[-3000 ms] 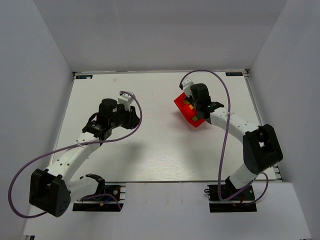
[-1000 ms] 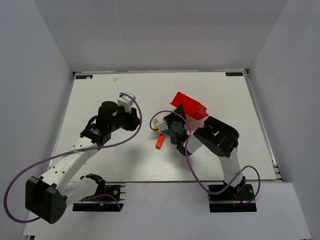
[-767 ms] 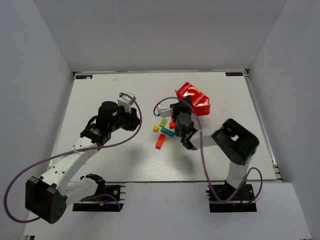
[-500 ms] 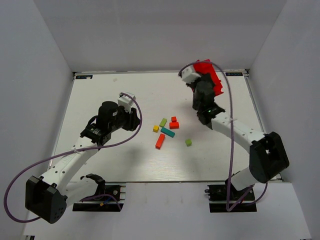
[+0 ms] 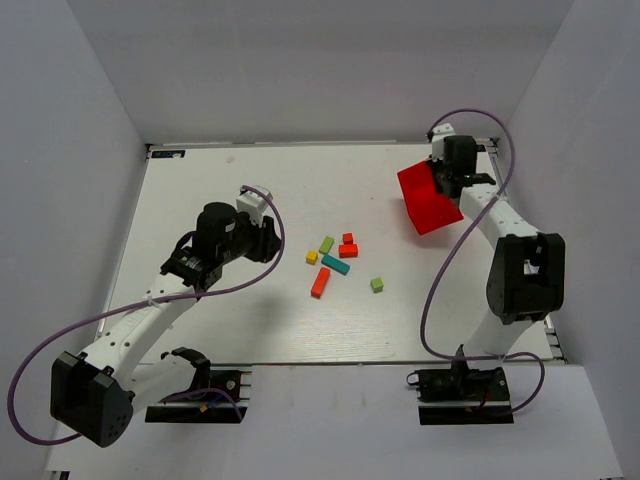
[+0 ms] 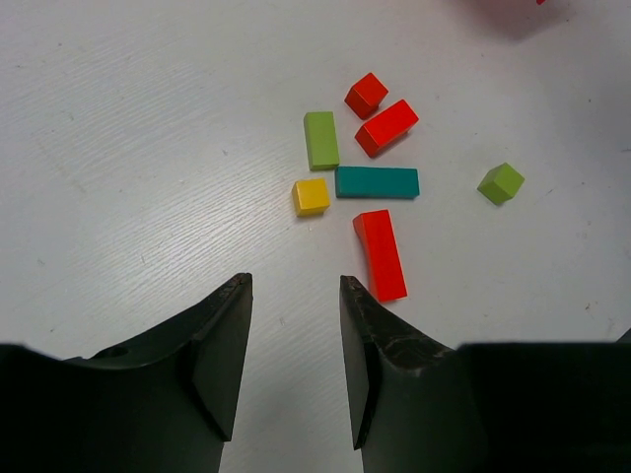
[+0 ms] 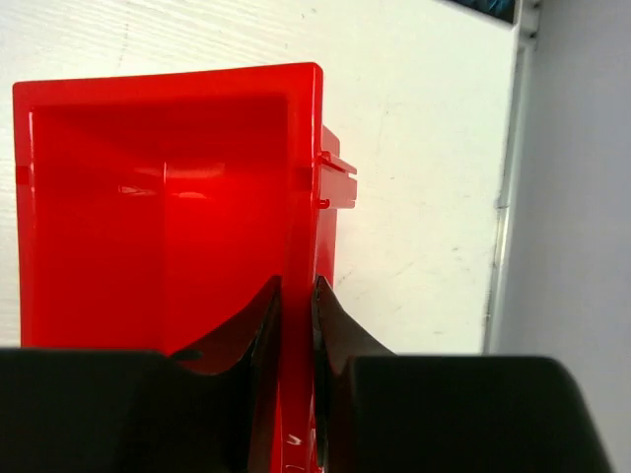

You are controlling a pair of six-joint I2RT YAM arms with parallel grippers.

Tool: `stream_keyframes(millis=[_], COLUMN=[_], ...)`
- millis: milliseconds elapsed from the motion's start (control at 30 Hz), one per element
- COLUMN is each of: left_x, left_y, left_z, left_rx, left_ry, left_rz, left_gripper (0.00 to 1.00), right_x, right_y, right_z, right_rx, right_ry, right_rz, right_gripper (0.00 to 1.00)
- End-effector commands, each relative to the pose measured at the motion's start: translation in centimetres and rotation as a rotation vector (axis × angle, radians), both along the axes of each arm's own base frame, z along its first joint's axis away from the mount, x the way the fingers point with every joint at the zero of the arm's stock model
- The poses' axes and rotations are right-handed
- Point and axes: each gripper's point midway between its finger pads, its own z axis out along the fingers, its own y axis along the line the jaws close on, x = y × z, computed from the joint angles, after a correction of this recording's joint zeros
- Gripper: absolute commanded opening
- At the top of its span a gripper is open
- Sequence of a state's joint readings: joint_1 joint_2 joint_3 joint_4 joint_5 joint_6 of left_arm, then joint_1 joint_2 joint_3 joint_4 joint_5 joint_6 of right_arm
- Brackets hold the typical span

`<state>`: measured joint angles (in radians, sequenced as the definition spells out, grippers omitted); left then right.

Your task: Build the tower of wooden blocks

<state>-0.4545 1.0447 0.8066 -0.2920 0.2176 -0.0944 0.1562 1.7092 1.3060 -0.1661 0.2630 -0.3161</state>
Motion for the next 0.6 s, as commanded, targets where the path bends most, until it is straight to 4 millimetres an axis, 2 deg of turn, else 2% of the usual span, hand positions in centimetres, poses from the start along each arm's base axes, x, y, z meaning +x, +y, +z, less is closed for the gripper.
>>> stream_keyframes(millis=[0,100,133,200,400,433,467,567], left_x=[-0.4,-0.4,-0.4,-0.4,-0.4,-0.4,-0.4,-0.3], left_y=[-0.4,-0.4,-0.4,-0.4,-0.6,-0.6,-0.6,-0.6], left_z=[0.1,0.1,0.1,0.1,-0.5,-0.5,-0.5,-0.7], left_rx=[-0.012,-0.012,-0.012,-0.012,-0.008,-0.008,-0.008,-0.004], left_ry=[-0.003,-0.003,-0.003,-0.003,0.016,0.016,0.016,0.024], left_rz=[-0.027,-0.027,-0.027,-0.027,-0.035,-0.035,-0.035,-0.035], left_gripper=[0.51,0.51,0.53,0.53,0.54,0.54,0.54,0.55], right_x=[0.9,1.0,1.2,1.2,0.9,0.7,0.7,0.3], right_y=[0.4,-0.2,-0.2,-1.0,-1.1,-1.0,-1.2,-1.4], right_z=[-0.6,-2.6,-2.4,-3.5,-5.3,-5.5,-5.6,-5.6], right_rx=[0.242,0.339,0.353,0.391,0.454,0.467,0.479,0.497], right_ry=[0.07,0.146,0.148,0.175,0.241,0.251,0.253,0.263], right_rz=[-0.002,-0.003,0.006,-0.002,-0.008,-0.005,-0.011,-0.012], right_gripper=[0.0,0.0,0.0,0.0,0.01,0.08,0.24,0.49])
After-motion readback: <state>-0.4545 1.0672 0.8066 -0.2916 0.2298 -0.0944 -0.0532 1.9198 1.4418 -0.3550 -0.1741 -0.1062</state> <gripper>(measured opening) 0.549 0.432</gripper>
